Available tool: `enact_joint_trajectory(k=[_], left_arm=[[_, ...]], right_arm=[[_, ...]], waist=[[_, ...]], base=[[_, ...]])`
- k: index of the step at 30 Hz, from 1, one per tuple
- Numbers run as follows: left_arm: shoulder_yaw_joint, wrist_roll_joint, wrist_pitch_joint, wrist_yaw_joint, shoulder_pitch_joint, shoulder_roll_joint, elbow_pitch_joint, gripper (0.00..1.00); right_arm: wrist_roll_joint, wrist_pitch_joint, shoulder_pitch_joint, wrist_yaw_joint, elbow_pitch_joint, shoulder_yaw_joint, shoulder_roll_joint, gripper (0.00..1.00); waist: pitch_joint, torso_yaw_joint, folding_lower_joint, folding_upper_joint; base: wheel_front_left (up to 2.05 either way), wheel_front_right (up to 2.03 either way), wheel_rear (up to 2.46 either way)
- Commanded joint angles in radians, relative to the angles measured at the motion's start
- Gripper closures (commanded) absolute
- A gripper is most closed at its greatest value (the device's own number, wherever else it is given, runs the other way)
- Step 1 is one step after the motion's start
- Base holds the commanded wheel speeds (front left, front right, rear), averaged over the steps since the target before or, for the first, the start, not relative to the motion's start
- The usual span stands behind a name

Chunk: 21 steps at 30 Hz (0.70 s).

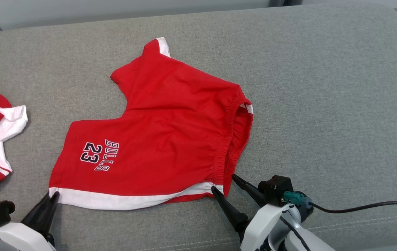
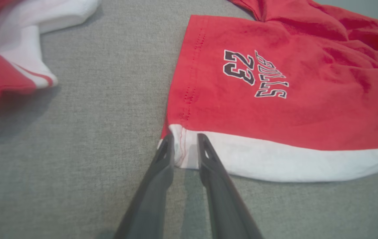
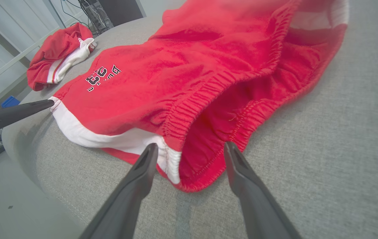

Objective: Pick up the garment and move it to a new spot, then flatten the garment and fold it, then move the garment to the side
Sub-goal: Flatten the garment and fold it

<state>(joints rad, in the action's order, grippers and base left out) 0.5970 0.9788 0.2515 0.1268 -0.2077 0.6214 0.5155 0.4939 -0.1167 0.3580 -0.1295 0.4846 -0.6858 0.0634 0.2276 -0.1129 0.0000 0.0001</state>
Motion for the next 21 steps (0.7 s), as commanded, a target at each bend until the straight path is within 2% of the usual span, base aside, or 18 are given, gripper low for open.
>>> enact_joint_trajectory(k=[1,21], left_arm=[[-0.035,0.002,0.010,0.004,-0.010,0.051,-0.010,1.00],[-0.087,-0.040,0.010,0.004,-0.007,0.030,-0.014,1.00]], right_arm=[[0.007,-0.019,0.002,-0.001,-0.019,-0.013,-0.013,0.00],[0.084,-0.002,0.002,-0.001,-0.015,-0.087,-0.013,0.01]], waist=[[-0.001,0.000,0.0000,-0.0001],[-0.012,0.011,0.0000,-0.0001]], base=[[0.00,0.00,0.00],[0.00,0.00,0.00]])
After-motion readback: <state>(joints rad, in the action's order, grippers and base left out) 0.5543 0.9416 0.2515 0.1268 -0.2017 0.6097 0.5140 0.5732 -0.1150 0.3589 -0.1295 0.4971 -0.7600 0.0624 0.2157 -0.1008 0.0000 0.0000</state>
